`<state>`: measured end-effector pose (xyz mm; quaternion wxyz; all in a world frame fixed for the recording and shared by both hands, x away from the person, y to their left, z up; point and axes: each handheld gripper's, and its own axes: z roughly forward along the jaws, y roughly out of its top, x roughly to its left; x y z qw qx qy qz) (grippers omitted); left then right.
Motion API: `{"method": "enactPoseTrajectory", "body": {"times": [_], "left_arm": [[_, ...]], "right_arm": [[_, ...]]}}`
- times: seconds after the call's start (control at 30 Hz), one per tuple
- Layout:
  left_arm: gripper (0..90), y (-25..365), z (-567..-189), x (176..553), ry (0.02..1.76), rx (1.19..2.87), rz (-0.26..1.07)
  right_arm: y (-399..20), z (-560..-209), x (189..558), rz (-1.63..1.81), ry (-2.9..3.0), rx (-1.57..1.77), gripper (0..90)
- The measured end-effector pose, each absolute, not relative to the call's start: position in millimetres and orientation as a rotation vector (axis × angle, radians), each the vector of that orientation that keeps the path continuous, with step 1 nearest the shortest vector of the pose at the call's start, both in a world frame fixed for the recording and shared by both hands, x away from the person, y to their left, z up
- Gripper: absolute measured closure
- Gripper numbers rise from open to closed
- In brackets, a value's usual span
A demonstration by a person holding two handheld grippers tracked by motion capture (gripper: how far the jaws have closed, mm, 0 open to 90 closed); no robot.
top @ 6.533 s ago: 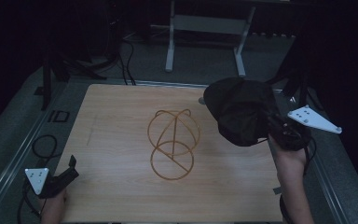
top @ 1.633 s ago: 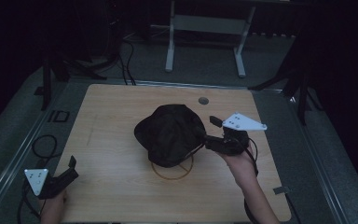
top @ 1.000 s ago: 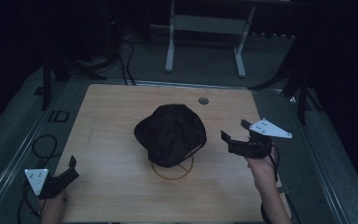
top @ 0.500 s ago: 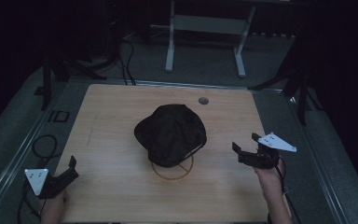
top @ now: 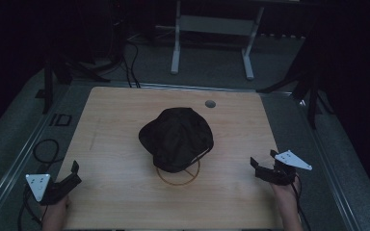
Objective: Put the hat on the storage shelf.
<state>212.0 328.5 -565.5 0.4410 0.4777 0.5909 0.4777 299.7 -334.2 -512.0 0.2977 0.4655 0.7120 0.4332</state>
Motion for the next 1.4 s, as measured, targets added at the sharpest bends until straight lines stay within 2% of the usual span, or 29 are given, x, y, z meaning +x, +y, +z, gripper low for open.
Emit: {"method": "enactPoseTrajectory", "body": {"times": [0.7,1.4], "left_arm": [[0.6,329,-566,212,1.466,1.185,1.185],[0.6,329,-566,212,1.467,1.184,1.180]], "right_arm": [[-368,-543,275,1.079,1.783,1.394,12.5],[-367,-553,270,0.985,1.738,1.396,13.4]]}}
